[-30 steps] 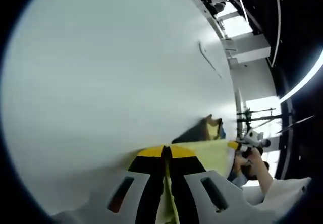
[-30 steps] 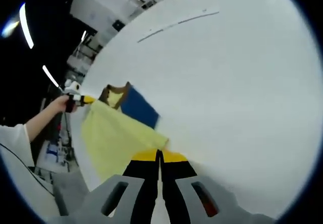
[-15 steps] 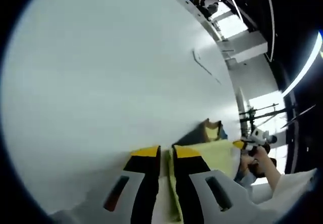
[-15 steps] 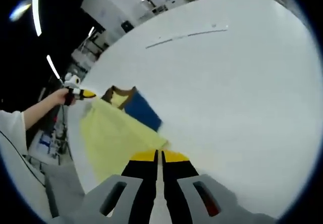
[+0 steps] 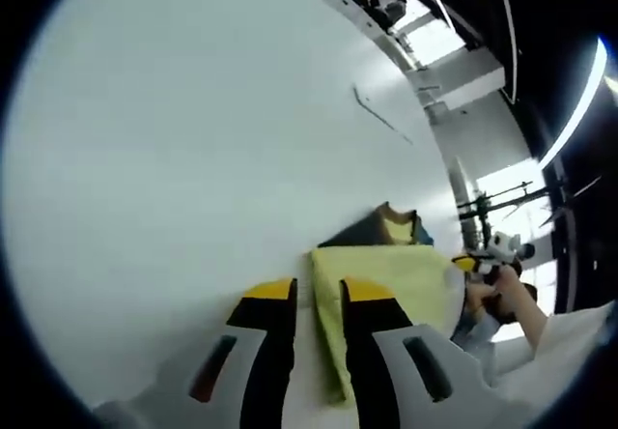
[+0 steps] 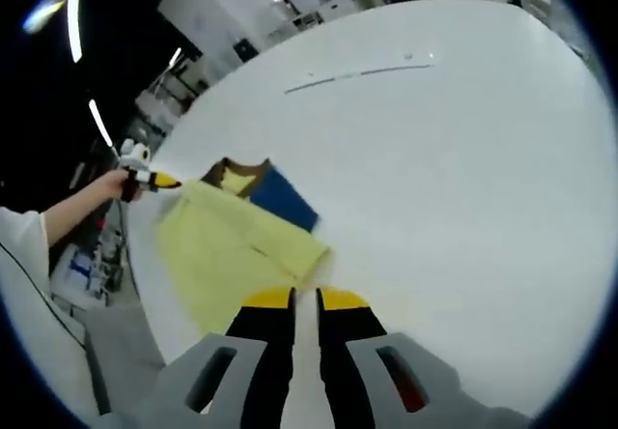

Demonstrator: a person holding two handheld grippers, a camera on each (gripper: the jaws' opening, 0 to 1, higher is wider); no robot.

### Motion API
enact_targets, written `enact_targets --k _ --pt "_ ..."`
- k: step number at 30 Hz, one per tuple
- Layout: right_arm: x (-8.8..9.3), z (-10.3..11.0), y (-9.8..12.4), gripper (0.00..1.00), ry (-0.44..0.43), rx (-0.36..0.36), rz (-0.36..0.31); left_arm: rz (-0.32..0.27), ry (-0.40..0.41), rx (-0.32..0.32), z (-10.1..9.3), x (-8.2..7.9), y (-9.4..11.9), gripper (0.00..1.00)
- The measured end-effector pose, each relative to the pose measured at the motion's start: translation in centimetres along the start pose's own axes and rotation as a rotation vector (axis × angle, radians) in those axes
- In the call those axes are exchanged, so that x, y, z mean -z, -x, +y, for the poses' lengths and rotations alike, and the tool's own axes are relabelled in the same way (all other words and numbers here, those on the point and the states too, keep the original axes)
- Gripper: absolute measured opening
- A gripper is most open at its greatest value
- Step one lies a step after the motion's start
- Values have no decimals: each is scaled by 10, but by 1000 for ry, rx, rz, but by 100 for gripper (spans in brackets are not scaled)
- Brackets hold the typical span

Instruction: Fold the garment on the visible template until the final outline fits inside the template.

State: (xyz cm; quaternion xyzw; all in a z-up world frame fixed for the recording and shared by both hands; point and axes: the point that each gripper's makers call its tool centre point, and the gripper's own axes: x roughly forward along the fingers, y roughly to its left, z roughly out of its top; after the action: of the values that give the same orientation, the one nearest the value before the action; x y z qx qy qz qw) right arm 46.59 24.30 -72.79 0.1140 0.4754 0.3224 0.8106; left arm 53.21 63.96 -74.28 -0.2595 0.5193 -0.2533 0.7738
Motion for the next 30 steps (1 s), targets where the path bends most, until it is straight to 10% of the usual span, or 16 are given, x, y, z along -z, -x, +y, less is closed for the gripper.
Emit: enact_targets --k 17,30 --pt "15 22 -14 5 100 83 -14 -17 -321 -91 -19 44 -1 21" --pt "11 24 -26 5 99 110 -59 -124 -368 -135 -25 45 -9 18"
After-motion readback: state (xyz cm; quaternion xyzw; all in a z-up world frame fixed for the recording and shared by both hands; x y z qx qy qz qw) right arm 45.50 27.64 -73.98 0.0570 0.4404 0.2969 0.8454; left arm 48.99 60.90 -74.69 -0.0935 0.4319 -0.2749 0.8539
